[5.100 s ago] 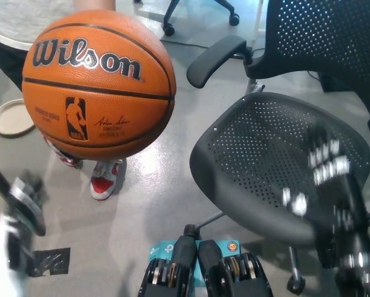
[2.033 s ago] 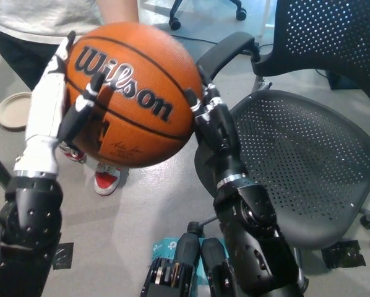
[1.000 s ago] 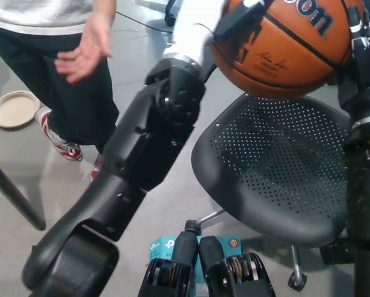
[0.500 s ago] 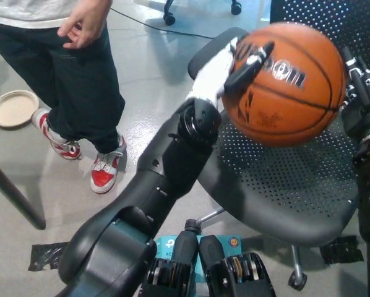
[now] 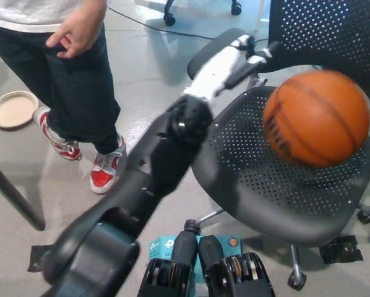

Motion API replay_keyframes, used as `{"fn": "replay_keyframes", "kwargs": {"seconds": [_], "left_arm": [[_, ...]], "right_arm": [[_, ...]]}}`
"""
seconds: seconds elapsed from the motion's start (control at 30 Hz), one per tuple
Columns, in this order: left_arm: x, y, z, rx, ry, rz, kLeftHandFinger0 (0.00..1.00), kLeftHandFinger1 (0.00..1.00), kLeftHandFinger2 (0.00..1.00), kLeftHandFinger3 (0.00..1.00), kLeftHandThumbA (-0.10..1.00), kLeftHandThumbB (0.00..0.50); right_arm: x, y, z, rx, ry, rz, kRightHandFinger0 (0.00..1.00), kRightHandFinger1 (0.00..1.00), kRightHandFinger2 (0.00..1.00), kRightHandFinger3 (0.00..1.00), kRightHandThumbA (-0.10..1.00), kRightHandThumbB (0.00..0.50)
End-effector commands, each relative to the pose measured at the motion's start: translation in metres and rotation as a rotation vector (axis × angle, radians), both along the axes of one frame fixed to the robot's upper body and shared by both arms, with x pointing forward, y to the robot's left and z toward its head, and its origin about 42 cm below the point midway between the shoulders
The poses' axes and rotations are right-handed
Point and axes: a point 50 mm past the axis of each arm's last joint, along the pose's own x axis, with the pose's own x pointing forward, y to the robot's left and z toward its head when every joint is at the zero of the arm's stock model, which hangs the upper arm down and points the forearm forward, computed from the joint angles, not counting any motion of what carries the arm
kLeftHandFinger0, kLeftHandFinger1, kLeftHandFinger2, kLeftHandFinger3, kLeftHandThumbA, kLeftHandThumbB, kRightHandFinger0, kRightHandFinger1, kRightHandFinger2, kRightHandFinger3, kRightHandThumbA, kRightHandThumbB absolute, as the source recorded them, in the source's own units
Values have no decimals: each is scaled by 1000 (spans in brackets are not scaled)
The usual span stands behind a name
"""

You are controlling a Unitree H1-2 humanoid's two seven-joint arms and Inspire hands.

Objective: The robot grabs the basketball from a person using both hands and then drops it on the black chair in the front

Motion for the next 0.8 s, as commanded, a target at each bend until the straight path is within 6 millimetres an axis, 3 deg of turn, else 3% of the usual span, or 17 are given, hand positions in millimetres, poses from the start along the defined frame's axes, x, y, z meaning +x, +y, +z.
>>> {"fn": "replay_keyframes", "kwargs": {"seconds": [0.0, 0.1, 0.2, 0.3, 0.37, 0.4, 0.47, 0.53, 0.57, 0.63, 0.77], "left_arm": [[-3, 5, 22, -30, -78, -71, 1000, 1000, 1000, 1000, 1000, 320], [-10, 10, 18, -51, -80, -88, 1000, 1000, 1000, 1000, 1000, 295], [-21, 14, 16, -91, -74, -114, 1000, 1000, 1000, 1000, 1000, 308], [-34, 17, 13, -100, -88, -140, 1000, 1000, 1000, 1000, 1000, 319], [-43, 21, 10, -103, -95, -151, 1000, 1000, 1000, 1000, 1000, 316], [-49, 24, 7, -99, -115, -161, 1000, 1000, 1000, 1000, 1000, 315], [-64, 27, 0, -90, -143, -174, 1000, 1000, 1000, 1000, 1000, 302], [-88, 34, -9, -119, -172, -197, 1000, 1000, 1000, 1000, 1000, 285], [-98, 37, -12, -123, -191, -207, 1000, 1000, 1000, 1000, 1000, 275], [-125, 47, -18, -155, -238, -233, 1000, 1000, 1000, 1000, 1000, 284], [-162, 72, -23, -201, -333, -264, 1000, 1000, 1000, 1000, 1000, 267]], "right_arm": [[-18, -5, 41, -88, -188, -56, 1000, 1000, 1000, 1000, 1000, 142], [-32, 4, 46, -143, -230, -44, 1000, 1000, 1000, 1000, 1000, 125], [-49, 15, 53, -187, -268, -10, 1000, 1000, 1000, 1000, 1000, 121], [-68, 28, 60, -247, -293, 11, 1000, 1000, 1000, 1000, 1000, 196], [-79, 39, 58, -268, -301, 50, 1000, 1000, 1000, 1000, 1000, 199], [-83, 47, 54, -259, -301, 91, 1000, 1000, 1000, 1000, 1000, 197], [-92, 58, 42, -285, -286, 127, 1000, 1000, 1000, 1000, 1000, 144], [-101, 73, 29, -301, -267, 146, 1000, 1000, 1000, 1000, 1000, 162], [-105, 78, 24, -318, -270, 156, 1000, 1000, 1000, 1000, 1000, 135], [-117, 90, 7, -331, -254, 221, 1000, 1000, 1000, 1000, 1000, 132], [-138, 106, -27, -343, -230, 320, 1000, 1000, 1000, 1000, 1000, 155]]}}
